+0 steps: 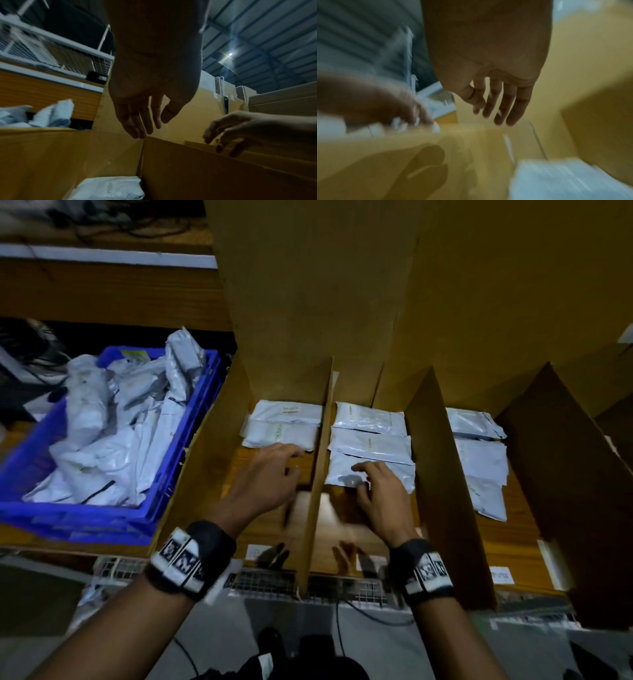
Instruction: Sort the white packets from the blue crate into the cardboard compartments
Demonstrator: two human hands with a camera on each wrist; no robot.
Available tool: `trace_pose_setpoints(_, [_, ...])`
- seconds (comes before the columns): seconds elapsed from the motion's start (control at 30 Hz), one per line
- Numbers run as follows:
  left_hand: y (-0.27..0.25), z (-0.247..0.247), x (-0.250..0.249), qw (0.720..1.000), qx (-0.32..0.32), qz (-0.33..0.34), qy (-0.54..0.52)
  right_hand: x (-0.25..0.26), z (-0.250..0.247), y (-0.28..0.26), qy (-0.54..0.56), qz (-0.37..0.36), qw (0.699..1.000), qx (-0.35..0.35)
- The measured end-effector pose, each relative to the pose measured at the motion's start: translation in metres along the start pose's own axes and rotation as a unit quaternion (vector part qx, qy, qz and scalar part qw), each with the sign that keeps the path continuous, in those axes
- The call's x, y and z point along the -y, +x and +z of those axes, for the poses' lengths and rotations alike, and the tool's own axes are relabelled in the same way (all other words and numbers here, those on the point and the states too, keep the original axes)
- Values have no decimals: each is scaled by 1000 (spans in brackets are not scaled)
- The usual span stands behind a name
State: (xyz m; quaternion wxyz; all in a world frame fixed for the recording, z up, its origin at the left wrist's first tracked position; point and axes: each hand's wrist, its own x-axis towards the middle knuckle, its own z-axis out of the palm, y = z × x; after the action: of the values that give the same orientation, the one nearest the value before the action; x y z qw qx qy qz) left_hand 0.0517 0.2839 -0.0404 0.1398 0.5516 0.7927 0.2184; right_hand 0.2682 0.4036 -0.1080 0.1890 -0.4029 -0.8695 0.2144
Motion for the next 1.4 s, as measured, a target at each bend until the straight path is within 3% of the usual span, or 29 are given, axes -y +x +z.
trace_pose_setpoints(0.1, [-39,-21,31,999,-47,2,13,45,-25,-21,40,-38,998,-39])
trace_pose_setpoints(0.27, [-78,-68,95,990,-118,-64,33,123,-37,-42,40,-89,995,-38])
trace_pose_setpoints(0.47, [-119,-104,217,983,-78,-139,89,225,19,-45,17,-120,993,18])
trace_pose_setpoints(0.53, [-133,-109,257,984,-51,-129,110,265,52,-44,23,-123,992,30])
trace_pose_setpoints(0.63, [-152,-111,298,987,-24,-56,148,323,103,-39,42,-119,991,42])
trace_pose_setpoints(0.77, [-162,-119,326,995,-2,27,101,376,169,-24,24,-73,995,59])
trace_pose_setpoints(0.97, [-136,-157,332,996,79,20,29,400,224,-8,-54,-9,998,40])
trace_pose_setpoints(1.2, [-89,-195,360,991,-74,-93,-54,401,247,23,-157,45,985,56])
trace_pose_setpoints(1.4, [-35,-225,382,969,-70,-214,-99,402,252,43,-176,57,980,71])
